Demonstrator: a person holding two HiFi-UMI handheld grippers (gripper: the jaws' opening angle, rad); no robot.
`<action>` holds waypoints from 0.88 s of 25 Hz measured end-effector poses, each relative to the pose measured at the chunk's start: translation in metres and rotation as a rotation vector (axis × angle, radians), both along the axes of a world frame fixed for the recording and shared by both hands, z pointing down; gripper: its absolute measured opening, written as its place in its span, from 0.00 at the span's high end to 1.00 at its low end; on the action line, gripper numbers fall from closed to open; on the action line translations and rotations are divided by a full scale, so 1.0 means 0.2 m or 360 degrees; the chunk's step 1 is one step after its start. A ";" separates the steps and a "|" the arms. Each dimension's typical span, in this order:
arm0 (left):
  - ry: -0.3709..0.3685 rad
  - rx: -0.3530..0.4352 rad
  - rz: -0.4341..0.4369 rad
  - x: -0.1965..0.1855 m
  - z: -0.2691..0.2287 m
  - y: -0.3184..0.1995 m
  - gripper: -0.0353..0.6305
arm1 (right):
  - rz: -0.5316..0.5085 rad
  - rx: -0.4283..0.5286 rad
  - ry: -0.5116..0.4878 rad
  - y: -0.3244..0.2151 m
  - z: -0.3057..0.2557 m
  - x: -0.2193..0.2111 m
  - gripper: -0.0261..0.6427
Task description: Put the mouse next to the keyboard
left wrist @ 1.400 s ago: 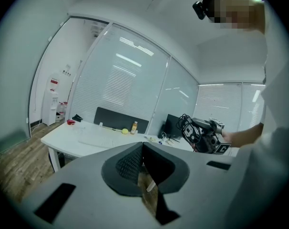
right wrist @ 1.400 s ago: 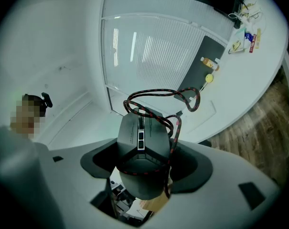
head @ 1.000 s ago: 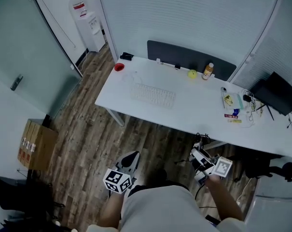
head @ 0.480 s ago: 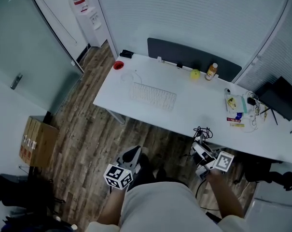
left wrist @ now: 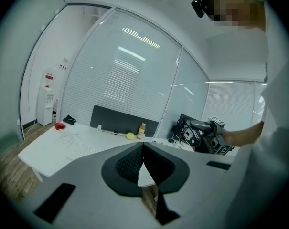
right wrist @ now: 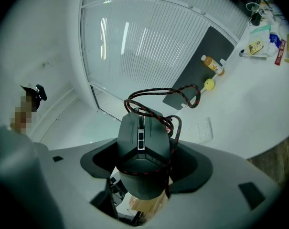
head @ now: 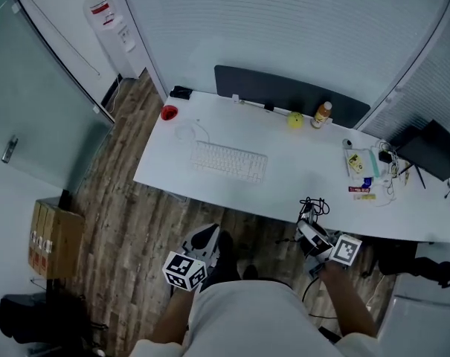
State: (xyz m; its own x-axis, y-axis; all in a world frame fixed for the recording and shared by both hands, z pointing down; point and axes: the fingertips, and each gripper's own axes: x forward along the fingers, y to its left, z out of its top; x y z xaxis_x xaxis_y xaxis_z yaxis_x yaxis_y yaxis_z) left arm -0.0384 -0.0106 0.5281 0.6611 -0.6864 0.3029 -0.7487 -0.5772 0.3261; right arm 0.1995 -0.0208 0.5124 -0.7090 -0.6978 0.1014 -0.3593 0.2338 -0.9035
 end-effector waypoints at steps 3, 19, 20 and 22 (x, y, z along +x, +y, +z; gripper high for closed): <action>-0.0010 -0.0023 0.0068 -0.01 0.04 -0.12 0.92 | 0.0023 -0.0010 0.0061 -0.09 0.04 -0.04 0.46; -0.0006 -0.0149 0.0415 -0.07 0.22 -0.59 0.92 | 0.0277 -0.0247 0.0396 -0.57 0.37 0.01 0.46; -0.0007 -0.0153 0.0429 -0.07 0.23 -0.60 0.92 | 0.0295 -0.0264 0.0417 -0.59 0.39 0.01 0.46; -0.0006 -0.0162 0.0447 -0.07 0.24 -0.63 0.92 | 0.0320 -0.0294 0.0450 -0.63 0.44 0.03 0.46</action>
State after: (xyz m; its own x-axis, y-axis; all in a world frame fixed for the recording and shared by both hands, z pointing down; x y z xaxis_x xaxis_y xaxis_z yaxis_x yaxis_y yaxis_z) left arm -0.0523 -0.1363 0.5760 0.8197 -0.4428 0.3633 -0.5655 -0.7264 0.3906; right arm 0.2051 -0.1458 0.6000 -0.4860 -0.7717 0.4102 -0.6221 -0.0242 -0.7825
